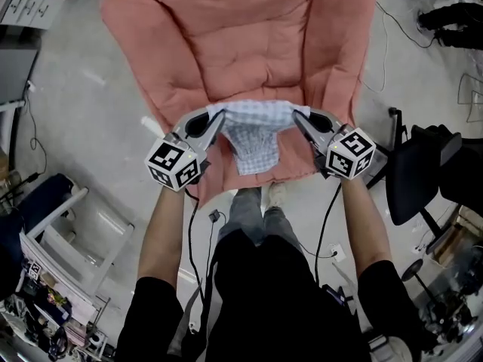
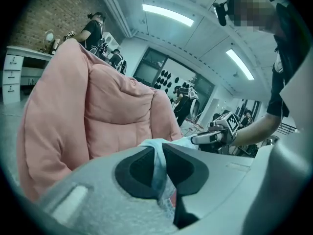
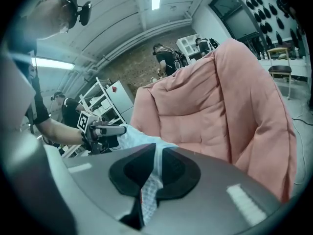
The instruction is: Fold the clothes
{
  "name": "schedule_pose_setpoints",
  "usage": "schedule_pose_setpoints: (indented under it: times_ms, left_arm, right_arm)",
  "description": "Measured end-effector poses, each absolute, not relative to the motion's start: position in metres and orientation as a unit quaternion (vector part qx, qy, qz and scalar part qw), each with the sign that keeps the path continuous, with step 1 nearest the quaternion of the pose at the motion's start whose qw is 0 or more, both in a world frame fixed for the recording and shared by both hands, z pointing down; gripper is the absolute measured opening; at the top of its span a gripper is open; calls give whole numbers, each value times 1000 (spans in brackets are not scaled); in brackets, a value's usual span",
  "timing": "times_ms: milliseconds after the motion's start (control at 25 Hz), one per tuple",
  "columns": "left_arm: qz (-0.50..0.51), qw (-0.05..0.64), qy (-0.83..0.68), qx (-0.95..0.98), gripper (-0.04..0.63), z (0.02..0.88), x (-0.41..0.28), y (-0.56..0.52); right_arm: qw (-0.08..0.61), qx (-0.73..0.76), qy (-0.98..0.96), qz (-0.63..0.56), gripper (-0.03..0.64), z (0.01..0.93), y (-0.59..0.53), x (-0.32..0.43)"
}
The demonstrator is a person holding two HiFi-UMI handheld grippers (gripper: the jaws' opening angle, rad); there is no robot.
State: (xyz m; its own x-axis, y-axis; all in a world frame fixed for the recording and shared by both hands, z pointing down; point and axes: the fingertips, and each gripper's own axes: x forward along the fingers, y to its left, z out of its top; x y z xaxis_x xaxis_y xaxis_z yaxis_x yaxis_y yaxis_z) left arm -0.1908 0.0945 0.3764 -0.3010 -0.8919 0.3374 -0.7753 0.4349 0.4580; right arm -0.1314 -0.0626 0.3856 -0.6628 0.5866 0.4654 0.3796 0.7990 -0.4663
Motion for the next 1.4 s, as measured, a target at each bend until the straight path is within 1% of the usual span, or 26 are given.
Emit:
schedule_pose_setpoints:
  times_ms: [360, 600, 840, 1000, 1160, 1400]
  left_arm:
    - [-103, 296, -820, 479, 35, 451, -224, 88]
    - [-88, 297, -842, 442, 37, 490, -218, 87]
    - [-126, 327, -839, 416, 37, 514, -157, 101]
    - [-104, 370, -824, 417, 38, 534, -102, 110]
    - [-95, 400, -815, 408, 38, 544, -67, 115]
    - [-141, 464, -802, 349, 38, 575, -18, 127]
  right_arm:
    - [324, -248, -900, 157, 12, 460, -68, -160]
    - [318, -229, -896, 209, 12, 504, -69, -148]
    - [347, -254, -879, 205, 12, 536, -54, -92]
    - [377, -268, -863, 202, 14, 552, -47, -52]
    - [401, -280, -848, 203, 14, 566, -38, -17]
    - [439, -285, -829, 198, 14, 586, -30, 28]
